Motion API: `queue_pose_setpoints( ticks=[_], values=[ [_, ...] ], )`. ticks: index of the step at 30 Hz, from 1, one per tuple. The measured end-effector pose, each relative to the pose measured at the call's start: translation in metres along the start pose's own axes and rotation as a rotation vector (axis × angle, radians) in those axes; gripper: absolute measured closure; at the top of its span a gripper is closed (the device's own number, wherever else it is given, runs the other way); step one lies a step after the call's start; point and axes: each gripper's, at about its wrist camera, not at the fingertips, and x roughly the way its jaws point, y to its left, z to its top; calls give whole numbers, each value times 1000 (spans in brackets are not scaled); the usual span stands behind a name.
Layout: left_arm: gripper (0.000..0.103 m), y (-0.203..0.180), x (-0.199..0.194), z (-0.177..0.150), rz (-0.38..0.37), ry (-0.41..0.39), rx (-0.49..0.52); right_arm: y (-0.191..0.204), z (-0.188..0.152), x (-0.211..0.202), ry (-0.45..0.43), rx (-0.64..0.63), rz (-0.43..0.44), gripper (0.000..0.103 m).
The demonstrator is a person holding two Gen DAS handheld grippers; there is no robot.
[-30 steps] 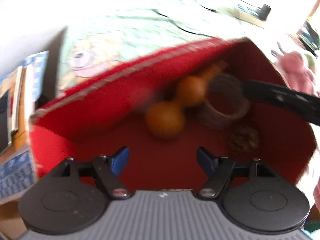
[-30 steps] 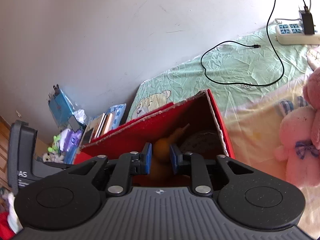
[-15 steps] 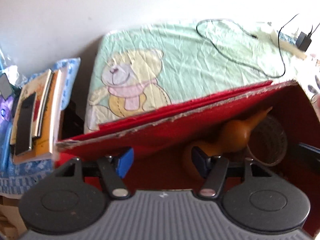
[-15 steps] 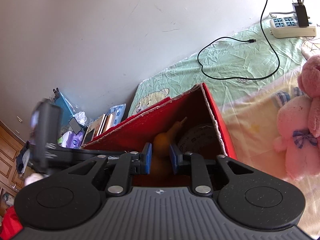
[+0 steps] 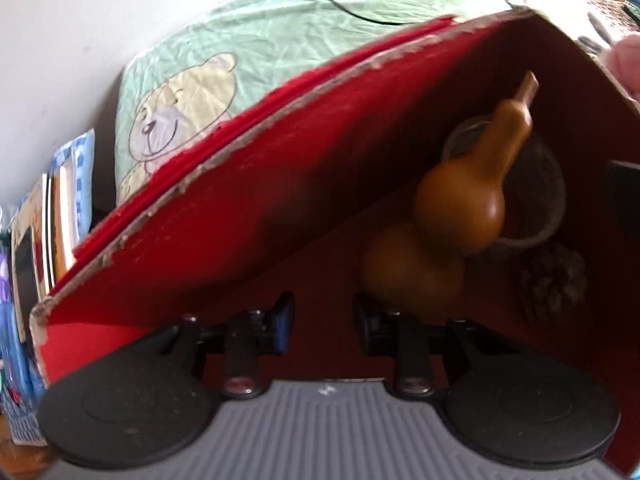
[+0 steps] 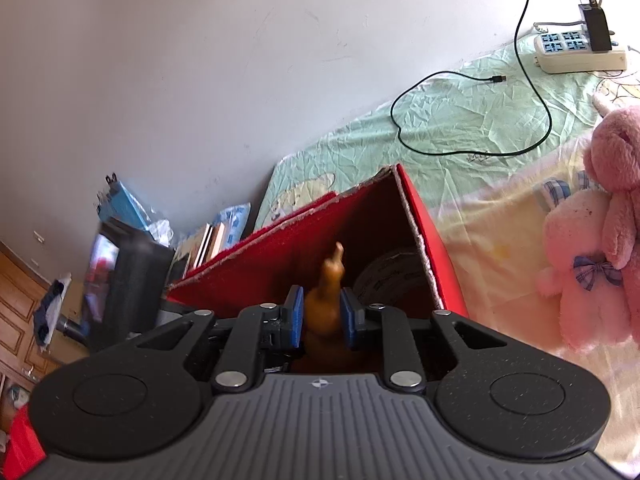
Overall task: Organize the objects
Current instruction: 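Withdraw the right tool from the box back toward the strap bundle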
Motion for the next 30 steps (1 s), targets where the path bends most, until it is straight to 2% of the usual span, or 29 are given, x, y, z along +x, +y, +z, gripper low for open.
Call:
queue_pose_setpoints(
  ticks=[2, 4, 6, 8, 12, 14, 16, 20, 27, 30],
  values=[
    [67, 3, -13, -4, -33, -19, -4, 2, 0, 3, 35, -4, 0, 78],
    [55, 7, -26, -10, -72, -40, -13, 3, -1, 4, 52, -12, -5, 78],
    [51, 9, -37, -18, -72, -70, -18, 4, -1, 3, 62, -20, -1, 77],
    [51, 13, -46, -28, -74, -93, -33, 5, -2, 2, 85, -13, 21, 77],
    [47, 21, -59, -48, -98, -127, -71, 7, -2, -8, 150, 13, 176, 76],
    [42, 21, -63, -57, -97, -139, -95, 11, -1, -16, 142, -1, 210, 76],
    [38, 24, -67, -64, -93, -152, -121, 13, 2, -23, 108, -13, 196, 76],
    [38, 34, -61, -66, -75, -164, -174, 5, 10, -31, 54, 23, 166, 76],
    [36, 42, -67, -82, -95, -182, -277, 6, 6, -31, 39, 18, 147, 76],
    [33, 40, -77, -86, -63, -223, -304, 12, 1, -33, 26, -34, 114, 74]
  ],
)
